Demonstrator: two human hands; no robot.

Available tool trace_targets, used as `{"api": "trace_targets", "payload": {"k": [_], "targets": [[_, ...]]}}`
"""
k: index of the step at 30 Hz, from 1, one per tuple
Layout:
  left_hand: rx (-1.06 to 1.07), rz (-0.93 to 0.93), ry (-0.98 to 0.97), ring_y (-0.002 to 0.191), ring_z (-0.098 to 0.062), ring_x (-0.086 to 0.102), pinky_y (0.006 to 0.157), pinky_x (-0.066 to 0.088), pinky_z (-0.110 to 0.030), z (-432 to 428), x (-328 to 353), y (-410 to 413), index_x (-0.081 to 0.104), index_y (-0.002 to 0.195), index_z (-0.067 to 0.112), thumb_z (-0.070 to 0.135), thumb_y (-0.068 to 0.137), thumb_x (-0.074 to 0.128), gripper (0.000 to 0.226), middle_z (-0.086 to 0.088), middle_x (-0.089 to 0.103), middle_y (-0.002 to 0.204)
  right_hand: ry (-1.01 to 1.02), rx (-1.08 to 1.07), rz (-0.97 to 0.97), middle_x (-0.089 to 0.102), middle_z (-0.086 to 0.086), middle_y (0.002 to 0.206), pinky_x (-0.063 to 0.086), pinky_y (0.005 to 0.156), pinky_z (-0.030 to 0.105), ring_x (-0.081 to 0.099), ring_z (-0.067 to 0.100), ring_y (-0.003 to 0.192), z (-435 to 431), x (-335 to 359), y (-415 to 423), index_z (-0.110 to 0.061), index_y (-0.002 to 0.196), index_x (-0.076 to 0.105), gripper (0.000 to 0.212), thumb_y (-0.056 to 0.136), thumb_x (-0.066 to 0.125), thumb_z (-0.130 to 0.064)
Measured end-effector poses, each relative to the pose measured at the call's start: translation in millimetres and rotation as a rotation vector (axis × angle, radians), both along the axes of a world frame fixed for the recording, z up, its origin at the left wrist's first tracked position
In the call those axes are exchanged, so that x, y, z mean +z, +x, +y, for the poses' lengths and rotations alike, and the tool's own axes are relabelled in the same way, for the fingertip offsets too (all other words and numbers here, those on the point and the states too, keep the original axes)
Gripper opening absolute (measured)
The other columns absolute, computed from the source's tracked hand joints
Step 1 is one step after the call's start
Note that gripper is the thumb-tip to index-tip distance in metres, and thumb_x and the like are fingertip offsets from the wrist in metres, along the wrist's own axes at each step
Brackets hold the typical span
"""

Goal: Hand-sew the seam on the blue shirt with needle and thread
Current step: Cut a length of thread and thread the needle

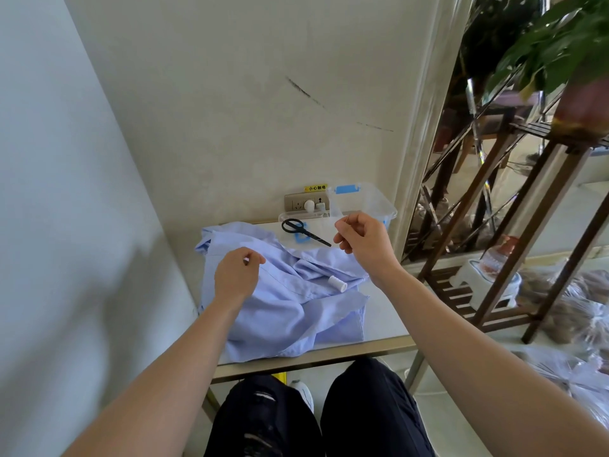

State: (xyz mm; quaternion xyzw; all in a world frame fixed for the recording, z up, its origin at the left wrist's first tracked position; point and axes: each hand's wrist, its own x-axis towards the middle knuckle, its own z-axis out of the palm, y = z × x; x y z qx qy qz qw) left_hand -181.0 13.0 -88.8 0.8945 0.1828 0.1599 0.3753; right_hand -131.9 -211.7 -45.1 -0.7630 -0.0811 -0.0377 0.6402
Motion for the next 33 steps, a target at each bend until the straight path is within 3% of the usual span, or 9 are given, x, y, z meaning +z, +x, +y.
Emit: {"api": "trace_targets", "payload": {"k": [5,8,10,15,17,19,21,24,33], "targets": [[-0.011,-0.077,0.013,0.103,-0.032,0.061,0.086,0.046,-0.037,1,0,1,0.069,0.099,0.012,0.020,0.094,0.058,0.015,-0.011,0.069,0.101,-0.003,0.048,0.003,0.067,0.002,0.069,0.047,0.057,0.019,0.055,0.009,0.055,4,4,-4,-0.010,0.089,0.065,0.007,0.095,0.062,-0.013],[0.130,-0.136,0.183,0.113,-0.034,0.052,0.098,0.038,-0.040,-2,10,-2,0.067,0.111,0.018,0.018,0.091,0.058,0.022,-0.011,0.063,0.115,0.009,0.065,-0.003,0.067,0.003,0.068,0.047,0.056,0.018,0.054,0.008,0.054,4,7,-8,-0.013,0.086,0.065,0.009,0.094,0.063,-0.013],[0.114,-0.232,0.136,0.115,-0.031,0.049,0.098,0.035,-0.037,-10,21,-6,0.065,0.114,0.018,0.013,0.091,0.056,0.025,-0.009,0.058,0.120,0.017,0.065,-0.009,0.066,0.002,0.067,0.046,0.055,0.017,0.054,0.006,0.052,3,9,-10,-0.014,0.085,0.065,0.010,0.094,0.063,-0.013],[-0.304,-0.301,-0.245,0.100,-0.006,0.060,0.082,0.042,-0.009,-44,48,-12,0.063,0.114,0.021,0.027,0.097,0.054,0.020,0.003,0.065,0.114,0.021,0.082,-0.013,0.066,0.002,0.067,0.046,0.054,0.015,0.054,0.003,0.050,3,14,-13,-0.013,0.086,0.064,0.008,0.094,0.063,-0.012],[-0.422,-0.170,-0.434,0.094,-0.011,0.066,0.084,0.049,-0.023,-60,54,-10,0.063,0.116,0.018,0.036,0.096,0.053,0.028,-0.001,0.069,0.110,0.024,0.095,-0.016,0.066,0.002,0.067,0.046,0.054,0.015,0.054,0.003,0.050,4,14,-14,-0.013,0.086,0.064,0.009,0.094,0.063,-0.012],[-0.489,0.003,-0.551,0.076,-0.016,0.066,0.073,0.052,-0.031,-74,57,-10,0.060,0.118,0.011,0.032,0.101,0.050,0.029,-0.006,0.068,0.100,0.026,0.101,-0.026,0.065,0.003,0.067,0.046,0.055,0.015,0.054,0.004,0.050,4,14,-15,-0.012,0.086,0.064,0.008,0.094,0.063,-0.011],[-0.516,0.099,-0.497,0.052,-0.010,0.050,0.051,0.042,-0.021,-80,58,-11,0.063,0.110,0.008,0.029,0.103,0.047,0.028,0.002,0.060,0.070,0.016,0.097,-0.035,0.066,0.002,0.067,0.047,0.056,0.015,0.055,0.007,0.053,2,14,-15,-0.012,0.087,0.064,0.007,0.094,0.064,-0.012],[-0.456,0.045,-0.384,0.038,-0.003,0.038,0.040,0.026,-0.011,-77,52,-11,0.067,0.087,0.009,0.016,0.102,0.044,0.029,0.015,0.043,0.040,0.008,0.084,-0.032,0.067,0.003,0.069,0.047,0.056,0.016,0.055,0.008,0.055,-2,12,-12,-0.011,0.090,0.066,0.005,0.094,0.064,-0.013],[-0.366,0.020,-0.212,0.055,-0.007,0.044,0.055,0.034,-0.020,-60,30,-1,0.068,0.072,0.013,0.012,0.097,0.047,0.032,0.012,0.051,0.051,-0.012,0.061,-0.030,0.068,0.002,0.071,0.044,0.056,0.013,0.055,0.001,0.055,-2,3,-4,-0.002,0.100,0.070,0.015,0.096,0.061,-0.012]]}}
